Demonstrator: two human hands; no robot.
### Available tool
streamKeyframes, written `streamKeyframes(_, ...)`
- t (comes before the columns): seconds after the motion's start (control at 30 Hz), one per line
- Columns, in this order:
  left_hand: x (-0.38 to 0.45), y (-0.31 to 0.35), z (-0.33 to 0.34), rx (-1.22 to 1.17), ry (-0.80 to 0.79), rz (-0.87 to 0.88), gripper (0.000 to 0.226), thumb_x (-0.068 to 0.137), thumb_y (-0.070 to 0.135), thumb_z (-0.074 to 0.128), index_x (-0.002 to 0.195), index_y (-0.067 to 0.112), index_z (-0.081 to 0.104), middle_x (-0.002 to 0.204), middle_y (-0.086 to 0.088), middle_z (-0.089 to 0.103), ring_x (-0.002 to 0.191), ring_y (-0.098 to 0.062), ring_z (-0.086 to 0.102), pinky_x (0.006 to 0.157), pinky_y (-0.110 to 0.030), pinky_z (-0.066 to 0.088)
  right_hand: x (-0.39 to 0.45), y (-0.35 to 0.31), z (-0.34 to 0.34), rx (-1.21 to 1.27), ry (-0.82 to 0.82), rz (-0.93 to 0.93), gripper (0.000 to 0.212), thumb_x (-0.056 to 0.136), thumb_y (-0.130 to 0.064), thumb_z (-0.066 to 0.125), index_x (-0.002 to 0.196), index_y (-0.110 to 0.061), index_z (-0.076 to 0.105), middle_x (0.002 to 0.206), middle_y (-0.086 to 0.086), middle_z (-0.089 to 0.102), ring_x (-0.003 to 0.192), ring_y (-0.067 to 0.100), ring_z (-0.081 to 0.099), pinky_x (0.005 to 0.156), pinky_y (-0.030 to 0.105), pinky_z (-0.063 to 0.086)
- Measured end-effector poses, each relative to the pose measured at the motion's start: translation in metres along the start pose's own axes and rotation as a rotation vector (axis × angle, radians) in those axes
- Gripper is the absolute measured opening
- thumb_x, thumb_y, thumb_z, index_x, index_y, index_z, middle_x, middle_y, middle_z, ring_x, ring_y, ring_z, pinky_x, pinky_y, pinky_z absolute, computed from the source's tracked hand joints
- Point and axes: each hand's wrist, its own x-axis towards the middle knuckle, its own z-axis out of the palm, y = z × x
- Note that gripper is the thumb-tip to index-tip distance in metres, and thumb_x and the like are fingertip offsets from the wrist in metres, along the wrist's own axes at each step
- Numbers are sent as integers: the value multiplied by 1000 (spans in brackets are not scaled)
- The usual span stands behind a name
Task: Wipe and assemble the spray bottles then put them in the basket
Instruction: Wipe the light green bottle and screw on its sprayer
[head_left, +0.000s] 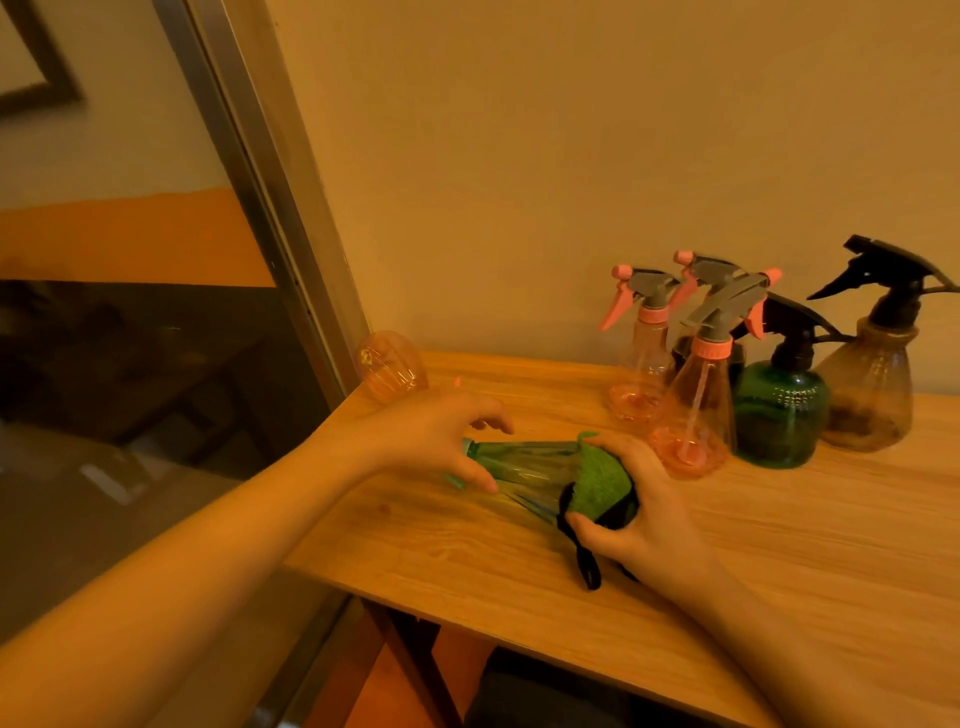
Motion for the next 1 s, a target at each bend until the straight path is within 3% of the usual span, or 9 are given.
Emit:
streamKeyframes(0.1, 13, 13, 9, 250, -40, 55, 63, 70, 55, 74, 123, 31, 50, 123, 9, 59, 112, -15, 54, 109, -50, 30, -1, 1, 0, 0, -4, -1, 62, 67, -41, 71, 124, -29, 50, 121, -14, 50, 119, 8, 47, 97, 16, 36)
streamKeyframes(0.2, 21, 18, 12, 254, -61, 56, 71, 68, 54, 76, 128, 32, 45, 123, 7, 59, 110, -15, 56, 94, -42, 45, -2, 1, -1, 8, -5, 8, 63, 68, -42, 71, 125, -28, 50, 122, -15, 50, 119, 7, 46, 97, 15, 36)
streamKeyframes(0.37, 24, 25, 19, 71, -56, 44, 83, 65, 54, 79, 135, 30, 40, 130, 9, 53, 113, -12, 52, 82, -27, 43, -1, -1, -1, 30, 5, 15, 63, 68, -42, 72, 126, -29, 50, 124, -16, 50, 121, 6, 46, 98, 20, 39)
streamKeyframes(0.43, 24, 29, 22, -34, -29, 29, 82, 67, 49, 80, 136, 28, 41, 132, 9, 52, 116, -12, 50, 89, -26, 43, -2, 2, -1, 24, 3, 25, 65, 69, -48, 71, 128, -34, 48, 132, -14, 46, 127, 3, 40, 103, 22, 37)
streamKeyframes(0.5, 23, 29, 25, -117, 10, 19, 81, 66, 45, 81, 135, 28, 44, 133, 9, 52, 117, -11, 49, 93, -26, 43, -3, 6, -2, -11, 14, 46, 65, 69, -59, 68, 128, -46, 46, 145, -12, 30, 135, 2, 28, 106, 21, 31)
streamKeyframes(0.6, 18, 27, 30, -184, 83, 9, 80, 64, 46, 83, 134, 30, 47, 132, 11, 53, 117, -8, 50, 95, -25, 42, -3, 8, -3, -89, 64, 71, 60, 69, -68, 62, 125, -55, 44, 141, -18, 19, 131, -4, 22, 103, 15, 24)
streamKeyframes(0.7, 10, 25, 37, -230, 161, 3, 79, 63, 47, 83, 132, 34, 49, 129, 15, 54, 116, -4, 50, 98, -26, 43, -2, 4, -2, 6, 40, 72, 65, 74, -56, 66, 133, -46, 41, 129, -23, 34, 124, -7, 34, 97, 7, 31)
streamKeyframes(0.87, -1, 13, 46, -445, 288, -46, 74, 59, 43, 86, 124, 46, 51, 122, 22, 56, 113, 3, 50, 98, -27, 46, 3, -1, -3, 111, 79, 86, 67, 80, -25, 72, 136, -39, 40, 132, -23, 46, 126, -2, 42, 104, 19, 36)
streamKeyframes(1.0, -7, 8, 46, -658, 405, -54, 79, 60, 18, 88, 127, 38, 51, 111, 40, 41, 117, 15, 41, 89, -5, 40, 8, -12, -2, 97, 22, 83, 69, 79, -39, 64, 140, -50, 32, 136, -31, 38, 128, -3, 37, 104, 21, 36)
